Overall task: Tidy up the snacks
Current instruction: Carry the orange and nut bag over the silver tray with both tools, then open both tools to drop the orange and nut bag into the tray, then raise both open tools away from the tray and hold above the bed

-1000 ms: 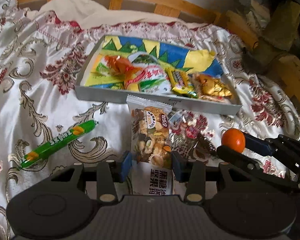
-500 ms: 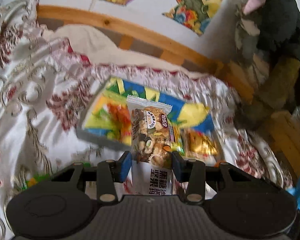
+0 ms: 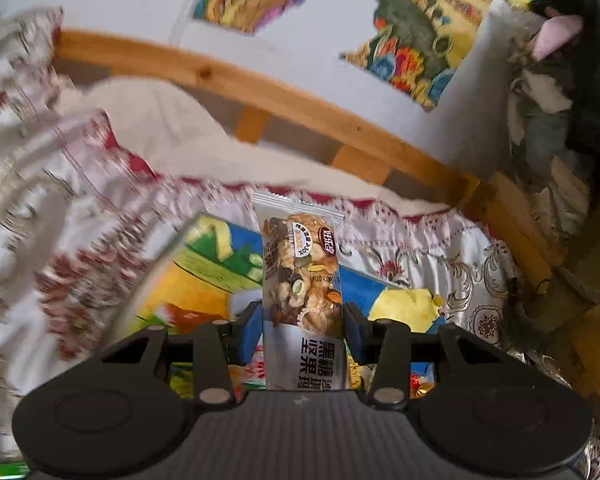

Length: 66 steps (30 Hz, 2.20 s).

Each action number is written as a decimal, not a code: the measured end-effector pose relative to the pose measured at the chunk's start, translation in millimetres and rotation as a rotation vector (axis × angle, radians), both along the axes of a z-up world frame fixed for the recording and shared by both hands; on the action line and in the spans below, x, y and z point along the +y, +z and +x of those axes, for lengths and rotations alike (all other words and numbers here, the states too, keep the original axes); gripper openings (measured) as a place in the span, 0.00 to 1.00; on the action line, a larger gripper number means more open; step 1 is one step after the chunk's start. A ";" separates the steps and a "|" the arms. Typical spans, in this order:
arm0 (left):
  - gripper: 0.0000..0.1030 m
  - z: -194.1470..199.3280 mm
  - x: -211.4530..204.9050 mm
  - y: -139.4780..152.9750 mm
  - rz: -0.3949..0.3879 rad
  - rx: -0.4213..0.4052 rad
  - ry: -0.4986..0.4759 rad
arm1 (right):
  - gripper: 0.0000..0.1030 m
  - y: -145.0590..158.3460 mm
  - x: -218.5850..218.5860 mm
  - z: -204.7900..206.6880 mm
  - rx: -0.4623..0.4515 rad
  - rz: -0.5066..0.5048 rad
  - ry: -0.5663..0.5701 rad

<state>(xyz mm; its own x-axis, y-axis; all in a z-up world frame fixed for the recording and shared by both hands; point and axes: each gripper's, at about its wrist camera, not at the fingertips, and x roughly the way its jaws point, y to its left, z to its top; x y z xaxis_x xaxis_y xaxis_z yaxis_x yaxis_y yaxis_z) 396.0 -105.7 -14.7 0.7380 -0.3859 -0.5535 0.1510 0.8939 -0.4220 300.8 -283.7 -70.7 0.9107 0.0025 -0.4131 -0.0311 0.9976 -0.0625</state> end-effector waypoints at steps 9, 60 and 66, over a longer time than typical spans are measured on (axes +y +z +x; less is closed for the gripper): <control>0.46 32.6 -25.3 -43.2 0.097 0.047 -0.035 | 0.34 -21.8 -8.6 25.3 0.042 0.029 -0.016; 0.99 -85.0 20.0 67.8 0.196 -0.241 0.075 | 0.99 87.3 -15.1 -68.5 -0.217 0.085 -0.042; 1.00 -142.7 46.6 76.9 0.240 -0.307 0.092 | 0.99 103.8 -13.8 -111.4 -0.257 0.112 -0.046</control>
<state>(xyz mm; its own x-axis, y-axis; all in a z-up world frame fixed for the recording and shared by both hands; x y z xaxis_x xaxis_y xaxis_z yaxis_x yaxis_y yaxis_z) 253.4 -59.1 62.3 0.9089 -0.1968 -0.3677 0.1520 0.9773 -0.1473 189.4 -297.6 33.0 0.9858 -0.0089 -0.1679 0.0173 0.9987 0.0485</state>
